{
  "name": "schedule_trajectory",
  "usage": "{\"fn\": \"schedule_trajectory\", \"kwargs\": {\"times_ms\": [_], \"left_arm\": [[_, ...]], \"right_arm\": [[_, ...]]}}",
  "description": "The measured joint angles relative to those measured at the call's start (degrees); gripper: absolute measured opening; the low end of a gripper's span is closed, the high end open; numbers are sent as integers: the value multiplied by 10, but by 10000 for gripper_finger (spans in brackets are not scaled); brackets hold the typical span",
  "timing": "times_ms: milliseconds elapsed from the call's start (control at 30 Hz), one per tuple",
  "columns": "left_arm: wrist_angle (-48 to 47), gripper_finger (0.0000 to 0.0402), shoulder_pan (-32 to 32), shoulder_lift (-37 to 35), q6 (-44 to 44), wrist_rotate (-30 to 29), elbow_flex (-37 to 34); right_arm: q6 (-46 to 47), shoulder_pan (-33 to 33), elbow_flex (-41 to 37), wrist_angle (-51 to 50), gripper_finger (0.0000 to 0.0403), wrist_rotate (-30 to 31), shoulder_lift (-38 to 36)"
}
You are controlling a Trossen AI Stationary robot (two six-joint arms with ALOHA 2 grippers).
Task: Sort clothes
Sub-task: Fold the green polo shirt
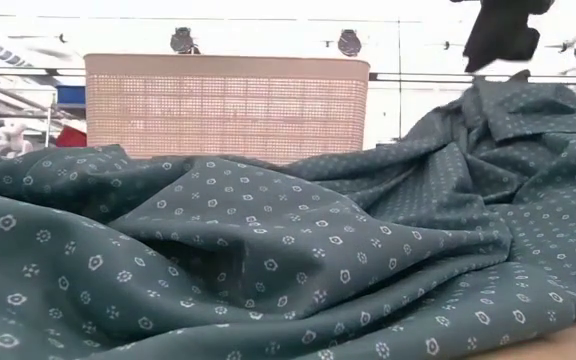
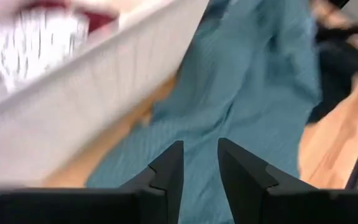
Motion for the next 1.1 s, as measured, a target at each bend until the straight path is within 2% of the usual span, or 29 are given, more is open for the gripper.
{"fn": "schedule_trajectory", "kwargs": {"times_ms": [167,300,433,600,833,967,1100], "left_arm": [[55,109,6,-1,117,-92,36],[79,109,28,-1,182,-108,50],[90,109,49,-1,230,-94,51],[89,109,68,-1,273,-67,51],[89,109,95,-1,320,-37,51],[89,109,107,-1,340,-17,51],[90,109,115,-1,344,-15,51]], "right_arm": [[25,5,97,-72,149,27,-13],[118,61,105,-86,146,24,-38],[252,150,42,-77,142,21,-55],[366,220,-76,9,144,20,-55],[411,218,-172,74,144,32,-34],[395,213,-188,132,144,34,-16],[390,201,-190,112,144,34,26]]}}
